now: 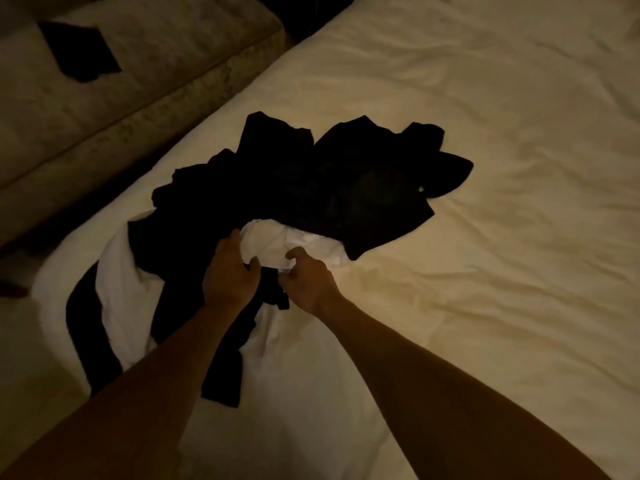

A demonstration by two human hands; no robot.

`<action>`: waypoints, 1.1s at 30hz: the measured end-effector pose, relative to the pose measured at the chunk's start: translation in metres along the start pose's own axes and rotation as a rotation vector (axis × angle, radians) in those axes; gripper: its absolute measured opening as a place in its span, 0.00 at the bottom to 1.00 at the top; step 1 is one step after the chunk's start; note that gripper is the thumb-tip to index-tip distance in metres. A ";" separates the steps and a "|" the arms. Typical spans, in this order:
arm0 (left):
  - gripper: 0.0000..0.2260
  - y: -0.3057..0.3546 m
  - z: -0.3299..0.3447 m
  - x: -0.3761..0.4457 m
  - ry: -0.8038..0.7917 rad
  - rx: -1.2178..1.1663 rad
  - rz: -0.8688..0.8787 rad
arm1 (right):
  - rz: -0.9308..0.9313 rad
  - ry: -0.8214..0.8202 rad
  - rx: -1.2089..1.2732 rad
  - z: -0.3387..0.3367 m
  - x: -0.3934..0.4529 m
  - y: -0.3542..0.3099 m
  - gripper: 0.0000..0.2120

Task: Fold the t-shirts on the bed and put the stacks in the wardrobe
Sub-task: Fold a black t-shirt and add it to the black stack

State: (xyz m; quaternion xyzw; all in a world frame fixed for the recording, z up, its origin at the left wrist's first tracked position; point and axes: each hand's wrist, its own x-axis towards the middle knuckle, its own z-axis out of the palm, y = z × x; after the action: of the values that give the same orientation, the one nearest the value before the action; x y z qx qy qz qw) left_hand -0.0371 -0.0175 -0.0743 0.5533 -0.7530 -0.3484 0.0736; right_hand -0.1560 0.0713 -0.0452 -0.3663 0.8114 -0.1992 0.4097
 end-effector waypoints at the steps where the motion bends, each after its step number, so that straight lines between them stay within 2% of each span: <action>1: 0.28 0.002 -0.002 0.001 0.038 0.007 0.047 | -0.012 0.002 -0.006 0.001 0.006 -0.004 0.24; 4: 0.29 0.002 -0.014 0.005 0.237 0.234 0.122 | -0.053 -0.004 -0.017 0.003 0.020 -0.017 0.26; 6: 0.30 -0.004 -0.024 0.007 0.332 0.364 0.085 | -0.079 -0.045 -0.009 0.012 0.023 -0.028 0.26; 9: 0.27 -0.022 -0.037 0.014 0.289 0.325 -0.056 | -0.084 -0.135 0.039 0.032 0.018 -0.042 0.25; 12: 0.12 -0.027 -0.054 0.022 0.233 0.185 -0.125 | -0.107 -0.171 0.033 0.040 0.010 -0.050 0.21; 13: 0.11 -0.024 -0.059 0.023 0.223 0.162 -0.120 | -0.103 -0.168 0.036 0.040 0.009 -0.051 0.21; 16: 0.12 0.004 -0.074 0.013 0.274 0.155 0.025 | -0.087 -0.114 0.117 0.036 0.004 -0.055 0.21; 18: 0.11 0.031 -0.086 0.004 0.365 0.187 0.217 | -0.131 -0.034 0.222 0.024 -0.004 -0.061 0.32; 20: 0.11 0.065 -0.106 -0.004 0.341 0.030 0.359 | -0.230 0.035 0.323 0.002 -0.013 -0.072 0.40; 22: 0.10 0.106 -0.130 -0.011 0.187 -0.234 0.431 | -0.307 0.118 0.398 -0.028 -0.022 -0.085 0.38; 23: 0.10 0.126 -0.143 -0.015 0.143 -0.330 0.464 | -0.345 0.164 0.412 -0.046 -0.028 -0.091 0.34; 24: 0.11 0.147 -0.155 -0.020 0.114 -0.406 0.493 | -0.389 0.218 0.416 -0.063 -0.033 -0.097 0.26; 26: 0.10 0.188 -0.177 -0.030 0.080 -0.513 0.528 | -0.485 0.308 0.371 -0.103 -0.049 -0.106 0.02; 30: 0.06 0.263 -0.206 -0.061 0.105 -0.609 0.547 | -0.492 0.383 0.337 -0.181 -0.099 -0.122 0.13; 32: 0.03 0.295 -0.213 -0.080 0.020 -0.723 0.544 | -0.521 0.453 0.347 -0.216 -0.127 -0.122 0.13; 33: 0.05 0.309 -0.215 -0.091 -0.023 -0.738 0.545 | -0.521 0.495 0.359 -0.233 -0.144 -0.121 0.11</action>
State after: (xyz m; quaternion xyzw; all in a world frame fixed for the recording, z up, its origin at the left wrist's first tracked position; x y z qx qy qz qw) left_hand -0.1378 0.0124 0.2985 0.2681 -0.6973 -0.5673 0.3465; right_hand -0.2359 0.1067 0.2408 -0.4231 0.7179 -0.5173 0.1949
